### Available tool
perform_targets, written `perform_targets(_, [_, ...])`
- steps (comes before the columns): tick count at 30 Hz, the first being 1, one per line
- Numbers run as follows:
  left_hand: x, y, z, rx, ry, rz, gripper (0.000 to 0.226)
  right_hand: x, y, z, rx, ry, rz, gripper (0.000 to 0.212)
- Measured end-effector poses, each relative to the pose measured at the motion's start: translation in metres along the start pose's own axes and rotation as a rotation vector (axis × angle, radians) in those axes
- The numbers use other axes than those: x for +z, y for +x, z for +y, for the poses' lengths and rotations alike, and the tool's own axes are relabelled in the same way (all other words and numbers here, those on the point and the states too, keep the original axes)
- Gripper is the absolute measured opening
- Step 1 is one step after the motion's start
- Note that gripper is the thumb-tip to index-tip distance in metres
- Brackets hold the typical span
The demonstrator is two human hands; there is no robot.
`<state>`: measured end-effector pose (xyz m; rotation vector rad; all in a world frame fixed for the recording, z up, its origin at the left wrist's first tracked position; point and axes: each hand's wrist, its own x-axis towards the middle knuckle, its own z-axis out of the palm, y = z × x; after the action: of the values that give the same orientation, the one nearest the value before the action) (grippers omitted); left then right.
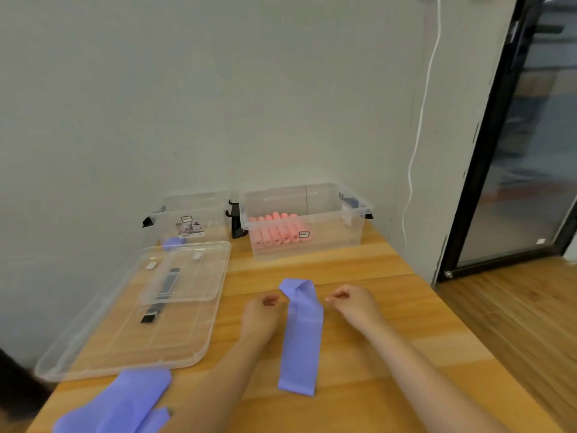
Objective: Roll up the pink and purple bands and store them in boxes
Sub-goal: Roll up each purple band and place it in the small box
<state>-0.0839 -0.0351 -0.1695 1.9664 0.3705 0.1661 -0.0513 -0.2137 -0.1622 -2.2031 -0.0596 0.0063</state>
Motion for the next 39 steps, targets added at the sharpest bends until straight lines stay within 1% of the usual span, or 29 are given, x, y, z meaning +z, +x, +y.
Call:
perform_targets(2, [0.009,0.007,0.003,-0.015,0.086,-0.036,0.004,0.014,0.014,0.002,0.124,-0.065,-0.028,0.040])
perform_targets(3, [0.014,0.010,0.005,-0.009,0.127,-0.052,0.007,0.021,0.018,0.000,0.149,-0.090,-0.042,0.048])
perform_targets(4, [0.019,0.012,0.006,-0.004,0.158,-0.063,0.010,0.028,0.020,-0.004,0.151,-0.109,-0.042,0.050])
perform_targets(5, [0.024,0.015,0.007,0.000,0.181,-0.067,0.013,0.034,0.023,-0.006,0.144,-0.107,-0.041,0.049])
perform_targets(7, [0.031,0.020,0.010,-0.004,0.194,-0.085,0.013,0.045,0.028,-0.008,0.088,-0.077,-0.040,0.041])
perform_targets(9, [0.033,0.025,0.013,-0.049,0.132,-0.093,0.014,0.049,0.032,-0.007,0.044,-0.050,-0.064,0.034])
perform_targets(11, [0.032,0.030,0.017,-0.116,0.034,-0.080,0.014,0.047,0.036,-0.006,0.034,0.039,-0.099,0.034])
perform_targets(12, [0.032,0.032,0.018,-0.138,-0.003,-0.075,0.009,0.045,0.038,-0.006,0.034,0.100,-0.095,0.034])
perform_targets(13, [0.031,0.032,0.018,-0.147,-0.018,-0.067,0.010,0.042,0.040,-0.006,0.037,0.160,-0.071,0.035])
perform_targets(15, [0.032,0.032,0.015,-0.121,-0.025,-0.080,0.021,0.036,0.044,-0.006,0.025,0.259,-0.026,0.041])
perform_targets(16, [0.032,0.031,0.013,-0.093,-0.039,-0.104,0.024,0.033,0.046,-0.005,0.010,0.291,-0.034,0.045])
perform_targets(18, [0.031,0.026,0.010,-0.031,-0.066,-0.146,0.028,0.030,0.050,-0.008,-0.026,0.321,-0.101,0.052])
perform_targets(19, [0.030,0.023,0.010,-0.002,-0.068,-0.155,0.029,0.029,0.052,-0.009,-0.032,0.323,-0.141,0.051])
perform_targets(21, [0.026,0.019,0.007,0.044,-0.077,-0.164,0.034,0.029,0.057,-0.011,-0.051,0.252,-0.192,0.038])
perform_targets(23, [0.022,0.016,0.003,0.054,-0.099,-0.192,0.039,0.028,0.058,-0.014,-0.098,0.137,-0.173,0.019])
perform_targets(24, [0.020,0.015,0.001,0.057,-0.122,-0.212,0.039,0.027,0.058,-0.015,-0.133,0.097,-0.155,0.015])
perform_targets(25, [0.019,0.014,0.000,0.058,-0.148,-0.227,0.037,0.026,0.058,-0.016,-0.174,0.070,-0.162,0.016])
perform_targets(27, [0.015,0.013,0.001,0.077,-0.180,-0.244,0.028,0.024,0.057,-0.020,-0.270,-0.018,-0.204,0.034])
perform_targets(28, [0.013,0.012,0.001,0.098,-0.177,-0.261,0.029,0.024,0.057,-0.022,-0.315,-0.084,-0.195,0.040])
perform_targets(29, [0.012,0.012,0.002,0.124,-0.153,-0.287,0.034,0.025,0.056,-0.025,-0.349,-0.139,-0.169,0.039])
perform_targets(31, [0.012,0.008,0.003,0.157,-0.103,-0.343,0.041,0.024,0.055,-0.029,-0.388,-0.180,-0.094,0.021])
perform_targets(32, [0.012,0.007,0.004,0.164,-0.099,-0.358,0.042,0.023,0.055,-0.030,-0.389,-0.180,-0.066,0.020])
perform_targets(34, [0.011,0.005,0.005,0.163,-0.121,-0.357,0.041,0.021,0.054,-0.033,-0.348,-0.134,-0.041,0.034])
perform_targets(36, [0.010,0.008,0.002,0.137,-0.189,-0.322,0.039,0.015,0.053,-0.035,-0.296,-0.060,-0.031,0.048])
perform_targets(37, [0.009,0.009,0.001,0.121,-0.224,-0.302,0.040,0.013,0.053,-0.035,-0.260,-0.021,-0.032,0.048])
perform_targets(39, [0.007,0.009,-0.002,0.097,-0.242,-0.275,0.038,0.009,0.053,-0.034,-0.176,0.043,-0.059,0.038])
